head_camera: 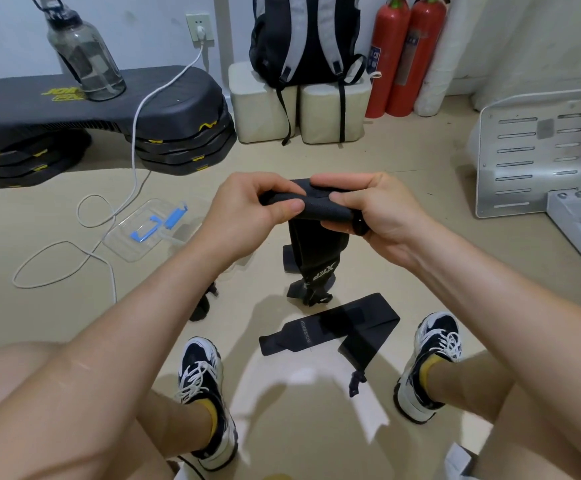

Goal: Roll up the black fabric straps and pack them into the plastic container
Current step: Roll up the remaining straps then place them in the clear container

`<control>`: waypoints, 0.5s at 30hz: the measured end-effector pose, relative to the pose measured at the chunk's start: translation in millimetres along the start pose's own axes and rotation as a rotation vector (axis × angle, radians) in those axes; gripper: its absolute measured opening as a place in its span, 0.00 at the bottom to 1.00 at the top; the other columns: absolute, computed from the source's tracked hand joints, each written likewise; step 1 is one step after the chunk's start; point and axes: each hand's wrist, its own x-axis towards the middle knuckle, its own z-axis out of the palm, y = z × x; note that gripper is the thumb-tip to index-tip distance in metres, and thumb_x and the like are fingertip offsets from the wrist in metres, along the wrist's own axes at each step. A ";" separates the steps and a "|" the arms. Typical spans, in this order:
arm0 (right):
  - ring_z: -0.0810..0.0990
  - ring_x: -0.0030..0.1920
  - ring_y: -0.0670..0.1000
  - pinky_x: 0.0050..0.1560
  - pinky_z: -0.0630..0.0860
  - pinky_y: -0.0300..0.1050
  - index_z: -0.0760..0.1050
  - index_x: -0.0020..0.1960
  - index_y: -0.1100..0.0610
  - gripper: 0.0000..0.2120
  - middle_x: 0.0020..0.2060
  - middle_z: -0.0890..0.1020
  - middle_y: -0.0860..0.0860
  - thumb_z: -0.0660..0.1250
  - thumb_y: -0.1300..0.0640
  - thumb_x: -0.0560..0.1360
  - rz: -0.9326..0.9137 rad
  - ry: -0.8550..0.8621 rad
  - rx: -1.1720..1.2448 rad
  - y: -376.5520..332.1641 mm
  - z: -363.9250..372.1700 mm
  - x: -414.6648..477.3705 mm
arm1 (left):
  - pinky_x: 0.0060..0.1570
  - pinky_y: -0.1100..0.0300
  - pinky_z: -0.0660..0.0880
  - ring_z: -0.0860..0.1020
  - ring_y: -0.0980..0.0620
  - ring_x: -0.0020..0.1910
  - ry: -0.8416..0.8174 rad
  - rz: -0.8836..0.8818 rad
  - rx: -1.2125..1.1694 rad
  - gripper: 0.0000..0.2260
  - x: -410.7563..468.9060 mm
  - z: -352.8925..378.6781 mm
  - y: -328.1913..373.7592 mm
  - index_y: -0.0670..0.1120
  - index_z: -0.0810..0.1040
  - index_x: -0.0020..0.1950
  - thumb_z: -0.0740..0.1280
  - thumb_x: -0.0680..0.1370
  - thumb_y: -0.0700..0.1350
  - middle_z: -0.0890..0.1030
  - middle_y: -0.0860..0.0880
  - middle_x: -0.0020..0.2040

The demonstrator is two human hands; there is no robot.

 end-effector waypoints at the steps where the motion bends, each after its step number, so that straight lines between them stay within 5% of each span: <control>1: 0.85 0.51 0.52 0.43 0.82 0.42 0.82 0.54 0.58 0.16 0.53 0.85 0.54 0.59 0.71 0.79 0.000 -0.002 0.018 -0.8 -0.5 -0.6 | 0.37 0.75 0.69 0.76 0.67 0.33 0.017 -0.043 -0.063 0.08 -0.6 1.4 1.1 0.51 0.83 0.45 0.73 0.75 0.37 0.80 0.57 0.37; 5: 0.86 0.51 0.54 0.44 0.82 0.43 0.83 0.53 0.60 0.19 0.54 0.84 0.57 0.55 0.73 0.77 0.018 -0.027 0.104 -2.6 -1.2 -1.7 | 0.27 0.72 0.65 0.71 0.62 0.26 0.076 -0.225 -0.250 0.06 -0.7 0.7 2.0 0.46 0.84 0.46 0.72 0.74 0.36 0.78 0.52 0.33; 11: 0.85 0.49 0.52 0.45 0.82 0.42 0.83 0.53 0.59 0.24 0.57 0.82 0.57 0.53 0.76 0.75 0.010 -0.102 0.014 -1.0 -2.6 -1.1 | 0.29 0.66 0.62 0.72 0.55 0.27 0.038 -0.434 -0.485 0.04 3.6 -0.2 0.6 0.42 0.80 0.42 0.72 0.74 0.34 0.77 0.50 0.29; 15: 0.83 0.56 0.55 0.46 0.82 0.43 0.83 0.53 0.58 0.24 0.59 0.82 0.56 0.53 0.74 0.74 -0.044 -0.098 -0.125 -2.2 -0.8 -2.7 | 0.26 0.66 0.60 0.70 0.57 0.23 0.074 -0.544 -0.512 0.15 7.5 0.4 -2.3 0.47 0.69 0.36 0.74 0.73 0.37 0.73 0.51 0.29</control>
